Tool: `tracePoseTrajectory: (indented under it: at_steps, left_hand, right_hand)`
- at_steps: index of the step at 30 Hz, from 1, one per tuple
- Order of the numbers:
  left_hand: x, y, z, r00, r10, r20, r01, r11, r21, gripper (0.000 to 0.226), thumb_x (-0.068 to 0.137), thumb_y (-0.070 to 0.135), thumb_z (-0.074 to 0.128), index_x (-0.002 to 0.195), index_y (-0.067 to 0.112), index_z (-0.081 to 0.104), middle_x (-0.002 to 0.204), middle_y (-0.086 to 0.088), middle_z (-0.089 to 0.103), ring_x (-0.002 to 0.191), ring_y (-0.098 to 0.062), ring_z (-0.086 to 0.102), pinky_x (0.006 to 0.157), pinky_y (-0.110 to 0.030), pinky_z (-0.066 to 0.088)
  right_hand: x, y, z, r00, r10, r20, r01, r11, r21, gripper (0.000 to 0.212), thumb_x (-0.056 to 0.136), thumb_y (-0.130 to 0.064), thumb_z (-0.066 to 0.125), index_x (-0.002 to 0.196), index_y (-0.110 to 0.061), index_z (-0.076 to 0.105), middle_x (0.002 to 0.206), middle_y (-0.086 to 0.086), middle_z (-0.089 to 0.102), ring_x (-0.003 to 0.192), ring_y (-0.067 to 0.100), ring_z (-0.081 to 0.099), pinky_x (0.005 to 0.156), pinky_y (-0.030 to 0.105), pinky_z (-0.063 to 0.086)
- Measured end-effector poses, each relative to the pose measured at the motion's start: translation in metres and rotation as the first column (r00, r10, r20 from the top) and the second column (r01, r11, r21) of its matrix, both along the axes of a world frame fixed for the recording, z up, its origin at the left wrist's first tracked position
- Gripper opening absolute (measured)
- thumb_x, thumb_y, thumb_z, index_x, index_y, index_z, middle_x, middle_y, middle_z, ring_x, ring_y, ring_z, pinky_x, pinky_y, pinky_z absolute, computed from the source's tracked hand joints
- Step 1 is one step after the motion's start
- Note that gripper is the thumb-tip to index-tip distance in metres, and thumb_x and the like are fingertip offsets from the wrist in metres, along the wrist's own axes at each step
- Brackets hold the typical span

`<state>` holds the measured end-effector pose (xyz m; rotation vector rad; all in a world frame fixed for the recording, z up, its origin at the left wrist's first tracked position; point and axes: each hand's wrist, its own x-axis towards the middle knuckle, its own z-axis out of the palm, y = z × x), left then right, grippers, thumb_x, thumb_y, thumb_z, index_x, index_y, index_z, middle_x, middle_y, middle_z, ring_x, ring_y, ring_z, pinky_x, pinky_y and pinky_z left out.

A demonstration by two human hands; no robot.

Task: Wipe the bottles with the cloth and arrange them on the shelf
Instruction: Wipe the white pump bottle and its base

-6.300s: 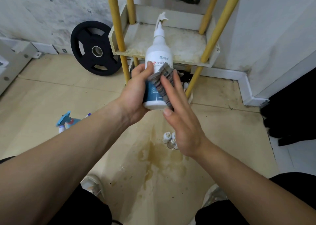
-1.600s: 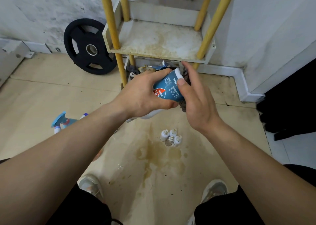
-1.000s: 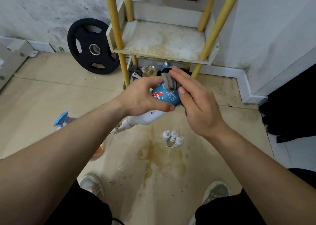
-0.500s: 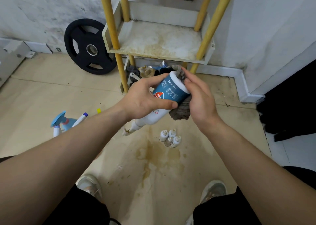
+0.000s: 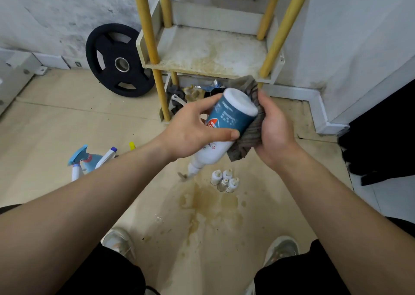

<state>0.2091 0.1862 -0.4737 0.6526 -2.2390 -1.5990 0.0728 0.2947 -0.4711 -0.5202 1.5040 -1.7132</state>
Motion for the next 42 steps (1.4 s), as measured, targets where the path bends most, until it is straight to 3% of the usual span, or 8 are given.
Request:
tracePoseTrajectory:
  at_steps: [8,13,18,21,27,29,35,42]
  left_hand:
    - [-0.003,-0.002,0.010,0.944,0.330,0.027,-0.290,0.785,0.548,0.038,0.094,0.036,0.068,0.122,0.011,0.067,0.108,-0.010,0.076,0.095,-0.029,0.075,0.078,-0.043,0.062]
    - [-0.006,-0.001,0.009,0.938,0.343,0.045,-0.317,0.799,0.511,0.027,0.106,0.026,0.052,0.128,0.016,0.062,0.112,-0.007,0.073,0.097,-0.030,0.072,0.073,-0.042,0.062]
    - [0.004,-0.013,0.011,0.999,0.043,-0.029,-0.045,0.995,-0.094,0.071,0.100,0.000,0.053,0.157,0.036,0.030,0.155,0.007,0.040,0.125,0.005,0.052,0.098,-0.034,0.056]
    - [0.010,-0.022,0.008,0.976,-0.120,0.179,0.196,0.843,-0.501,0.080,0.094,0.005,0.066,0.157,0.039,0.029,0.167,-0.005,0.018,0.156,-0.013,0.011,0.117,-0.042,0.039]
    - [0.014,-0.030,0.012,0.980,-0.020,0.198,0.167,0.624,-0.763,0.084,0.074,0.056,0.081,0.148,0.037,0.045,0.153,0.006,0.040,0.128,-0.027,0.049,0.096,-0.051,0.049]
    - [0.016,-0.032,0.014,0.991,-0.033,0.130,0.117,0.678,-0.725,0.085,0.069,0.062,0.079,0.143,0.028,0.054,0.145,0.005,0.053,0.128,-0.023,0.051,0.100,-0.047,0.048]
    - [0.014,-0.016,0.017,0.993,0.118,-0.032,-0.119,0.881,-0.457,0.069,0.068,0.070,0.074,0.128,0.033,0.069,0.103,0.006,0.072,0.095,-0.015,0.065,0.082,-0.042,0.054]
    - [0.000,0.008,0.013,0.992,0.116,0.043,-0.119,0.990,0.080,0.032,0.103,0.038,0.043,0.102,0.040,0.075,0.099,0.016,0.074,0.098,-0.009,0.066,0.099,-0.044,0.051]
  right_hand:
    - [0.035,0.001,-0.029,0.986,0.168,0.002,-0.168,0.986,0.010,0.029,0.111,-0.021,0.035,0.134,-0.038,0.040,0.091,-0.043,0.064,0.084,-0.023,0.061,0.072,0.003,0.046]
    - [0.029,-0.001,-0.020,0.995,0.057,0.081,-0.063,0.996,0.066,0.022,0.110,-0.024,0.041,0.119,-0.030,0.061,0.101,-0.010,0.075,0.093,0.010,0.072,0.084,0.036,0.061]
    - [0.012,-0.004,-0.011,0.951,-0.065,0.301,0.036,0.994,0.100,0.041,0.106,-0.032,0.047,0.128,-0.002,0.065,0.119,0.022,0.071,0.104,0.037,0.071,0.097,0.055,0.054]
    - [0.005,-0.001,-0.009,0.922,-0.004,0.386,-0.038,0.994,0.103,0.046,0.103,-0.040,0.052,0.126,-0.003,0.067,0.122,0.024,0.070,0.115,0.043,0.067,0.103,0.060,0.051]
    - [0.004,0.005,-0.008,0.912,0.096,0.398,-0.165,0.976,0.142,0.042,0.105,-0.037,0.048,0.120,-0.002,0.066,0.112,0.017,0.072,0.103,0.027,0.073,0.097,0.040,0.057]
    - [0.001,0.007,-0.010,0.935,0.091,0.343,-0.134,0.986,0.103,0.031,0.109,-0.027,0.041,0.121,-0.006,0.060,0.100,0.009,0.072,0.080,0.016,0.074,0.072,0.029,0.060]
    - [0.015,-0.003,-0.005,0.906,0.151,0.396,-0.132,0.988,-0.075,0.066,0.109,-0.052,0.020,0.149,-0.006,0.045,0.143,0.019,0.059,0.132,0.033,0.058,0.113,0.052,0.043]
    - [0.013,-0.006,-0.009,0.961,-0.150,0.232,0.141,0.989,0.053,0.058,0.106,-0.052,0.038,0.130,-0.005,0.065,0.120,0.015,0.073,0.113,0.031,0.070,0.106,0.053,0.050]
